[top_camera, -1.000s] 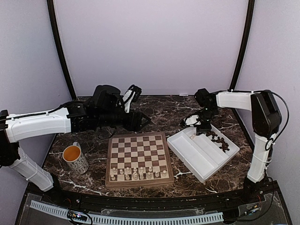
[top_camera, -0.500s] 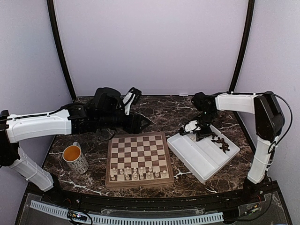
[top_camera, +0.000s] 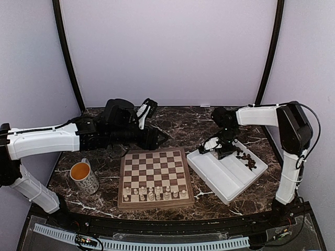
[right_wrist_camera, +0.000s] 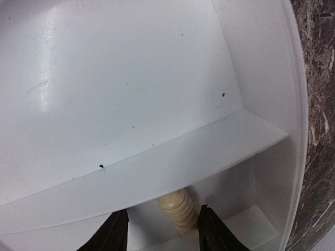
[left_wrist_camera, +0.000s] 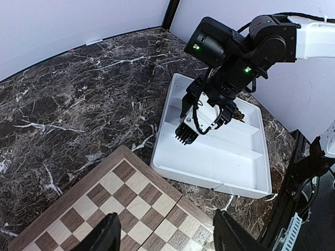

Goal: Set up the chess pieces on the board
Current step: Pick up the chess pile from the storage box.

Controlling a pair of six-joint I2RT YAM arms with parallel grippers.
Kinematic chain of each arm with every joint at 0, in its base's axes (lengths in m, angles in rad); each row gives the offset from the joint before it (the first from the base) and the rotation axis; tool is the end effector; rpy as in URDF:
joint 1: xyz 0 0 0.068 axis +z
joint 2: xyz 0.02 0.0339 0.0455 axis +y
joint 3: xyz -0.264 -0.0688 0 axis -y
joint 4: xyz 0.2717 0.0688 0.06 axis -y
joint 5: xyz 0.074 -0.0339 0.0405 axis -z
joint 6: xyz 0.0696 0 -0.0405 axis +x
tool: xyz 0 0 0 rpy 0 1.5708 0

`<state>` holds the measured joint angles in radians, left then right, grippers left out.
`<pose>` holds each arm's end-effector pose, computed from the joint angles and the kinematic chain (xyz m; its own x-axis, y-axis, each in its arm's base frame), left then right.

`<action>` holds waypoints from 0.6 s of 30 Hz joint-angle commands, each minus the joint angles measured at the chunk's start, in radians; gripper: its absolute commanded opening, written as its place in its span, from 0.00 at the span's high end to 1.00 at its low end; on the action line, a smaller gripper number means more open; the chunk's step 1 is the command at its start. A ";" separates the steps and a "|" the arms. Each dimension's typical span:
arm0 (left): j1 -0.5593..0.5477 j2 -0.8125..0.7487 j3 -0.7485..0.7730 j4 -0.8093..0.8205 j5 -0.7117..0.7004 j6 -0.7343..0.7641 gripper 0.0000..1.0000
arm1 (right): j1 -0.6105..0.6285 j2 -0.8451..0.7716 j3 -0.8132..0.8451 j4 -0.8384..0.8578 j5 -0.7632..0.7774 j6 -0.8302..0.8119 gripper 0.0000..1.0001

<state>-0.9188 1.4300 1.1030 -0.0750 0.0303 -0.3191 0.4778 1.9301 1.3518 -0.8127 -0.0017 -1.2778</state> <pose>0.2360 -0.3126 0.2883 -0.4800 0.1120 -0.8701 0.6960 0.6524 -0.3000 0.3541 0.1835 0.1211 0.1881 -0.9807 -0.0532 -0.9693 -0.1767 -0.1707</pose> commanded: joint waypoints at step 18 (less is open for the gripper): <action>0.004 0.004 -0.005 0.063 0.050 0.006 0.38 | -0.068 0.034 0.019 -0.046 0.036 0.109 0.86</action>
<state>-0.9188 1.4239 1.0885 -0.0422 0.0502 -0.3222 0.4202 1.9602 1.3613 -0.8314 0.0280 -1.2263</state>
